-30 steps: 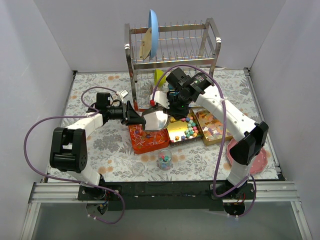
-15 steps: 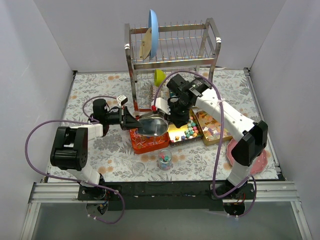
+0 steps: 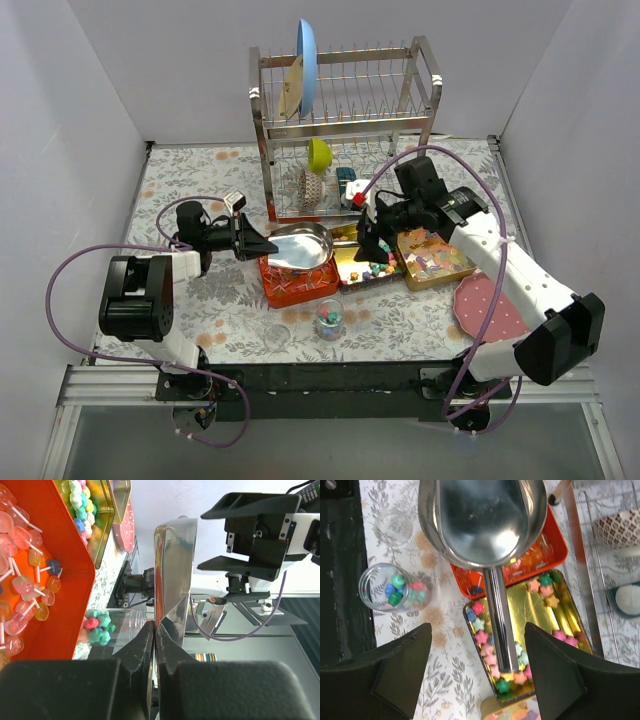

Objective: Pack the candies
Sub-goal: Adjust the spatula.

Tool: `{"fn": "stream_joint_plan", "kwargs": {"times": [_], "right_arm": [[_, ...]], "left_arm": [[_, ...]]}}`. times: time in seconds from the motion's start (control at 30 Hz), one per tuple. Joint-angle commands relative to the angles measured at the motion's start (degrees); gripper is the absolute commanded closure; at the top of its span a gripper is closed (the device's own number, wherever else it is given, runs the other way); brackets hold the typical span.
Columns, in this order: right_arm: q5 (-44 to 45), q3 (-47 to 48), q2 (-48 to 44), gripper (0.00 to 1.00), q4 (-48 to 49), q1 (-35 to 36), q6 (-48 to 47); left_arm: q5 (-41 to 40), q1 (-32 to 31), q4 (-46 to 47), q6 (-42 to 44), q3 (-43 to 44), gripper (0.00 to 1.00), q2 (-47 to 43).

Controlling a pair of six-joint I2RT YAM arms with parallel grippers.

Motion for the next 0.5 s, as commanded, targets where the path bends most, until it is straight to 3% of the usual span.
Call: {"fn": "stream_joint_plan", "kwargs": {"times": [0.0,0.27,0.47], "right_arm": [[-6.8,-3.5,0.8,0.2,11.5,0.6,3.2],[-7.4,-4.0,5.4,0.26,14.8,0.7,1.1],[-9.0,-2.7,7.8,0.39,14.4,0.7,-0.8]], "left_arm": [[2.9,0.4,-1.1,0.5,1.0,1.0,-2.7],[4.3,0.5,-3.1,0.6,2.4,1.0,-2.3],[4.6,0.6,-4.2,1.4,2.9,1.0,-2.2]]}}
